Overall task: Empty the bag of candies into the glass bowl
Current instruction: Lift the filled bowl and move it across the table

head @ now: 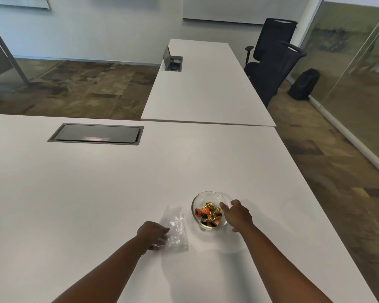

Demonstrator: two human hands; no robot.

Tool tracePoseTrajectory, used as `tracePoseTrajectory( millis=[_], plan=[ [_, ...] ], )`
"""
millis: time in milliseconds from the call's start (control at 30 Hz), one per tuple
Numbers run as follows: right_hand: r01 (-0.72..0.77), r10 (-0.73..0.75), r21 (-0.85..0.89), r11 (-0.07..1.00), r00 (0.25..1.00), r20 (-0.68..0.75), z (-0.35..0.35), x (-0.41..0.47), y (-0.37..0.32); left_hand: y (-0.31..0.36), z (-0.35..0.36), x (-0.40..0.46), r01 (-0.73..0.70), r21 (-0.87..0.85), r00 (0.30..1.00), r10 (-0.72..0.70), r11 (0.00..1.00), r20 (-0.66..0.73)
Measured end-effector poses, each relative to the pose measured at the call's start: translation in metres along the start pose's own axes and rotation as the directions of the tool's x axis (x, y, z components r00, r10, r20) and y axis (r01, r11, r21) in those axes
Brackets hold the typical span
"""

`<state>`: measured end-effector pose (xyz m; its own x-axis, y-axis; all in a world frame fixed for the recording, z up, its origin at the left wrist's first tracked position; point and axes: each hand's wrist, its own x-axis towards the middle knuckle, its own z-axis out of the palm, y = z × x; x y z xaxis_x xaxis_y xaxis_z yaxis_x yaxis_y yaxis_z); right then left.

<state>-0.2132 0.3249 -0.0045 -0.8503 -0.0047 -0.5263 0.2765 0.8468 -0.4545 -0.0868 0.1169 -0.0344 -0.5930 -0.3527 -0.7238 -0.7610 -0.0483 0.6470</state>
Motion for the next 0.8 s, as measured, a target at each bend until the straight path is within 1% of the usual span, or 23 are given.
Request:
tracePoseTrajectory(
  millis=[67,167,267,367,433,533,600,733,800],
  plan=[
    [-0.014,0.014,0.038,0.999,1.000,0.004,0.003,-0.002,0.001,0.001,-0.001,0.003,-0.029,0.163,0.997,0.039,0.986,-0.060],
    [-0.023,0.022,0.111,0.994,1.000,0.015,0.009,-0.002,0.002,0.008,-0.001,0.002,-0.039,0.391,0.989,0.091,0.919,-0.115],
    [-0.056,0.047,0.219,0.974,0.998,0.046,0.017,-0.003,0.004,0.015,-0.001,0.000,-0.023,0.523,0.989,0.095,0.852,-0.112],
    [-0.064,0.054,0.235,0.970,0.997,0.048,0.023,0.000,0.006,0.019,-0.001,0.000,0.008,0.660,0.979,0.130,0.751,-0.159],
    [-0.066,0.055,0.240,0.968,0.997,0.052,0.025,0.001,0.008,0.019,-0.001,0.000,0.037,0.717,0.967,0.156,0.696,-0.201],
    [-0.068,0.060,0.268,0.961,0.997,0.037,0.026,0.002,0.008,0.018,-0.001,0.002,0.067,0.730,0.945,0.191,0.680,-0.265],
    [-0.060,0.056,0.282,0.957,0.998,0.021,0.026,0.002,0.007,0.021,0.001,0.005,0.008,0.692,0.921,0.265,0.722,-0.287],
    [-0.040,0.040,0.296,0.955,0.999,0.005,0.026,0.000,0.004,0.037,0.011,0.005,-0.228,0.477,0.898,0.373,0.849,-0.234],
    [-0.038,0.035,0.323,0.946,0.999,0.013,0.025,-0.001,0.001,0.048,0.020,0.000,-0.322,0.286,0.901,0.385,0.903,-0.200]
  ],
)
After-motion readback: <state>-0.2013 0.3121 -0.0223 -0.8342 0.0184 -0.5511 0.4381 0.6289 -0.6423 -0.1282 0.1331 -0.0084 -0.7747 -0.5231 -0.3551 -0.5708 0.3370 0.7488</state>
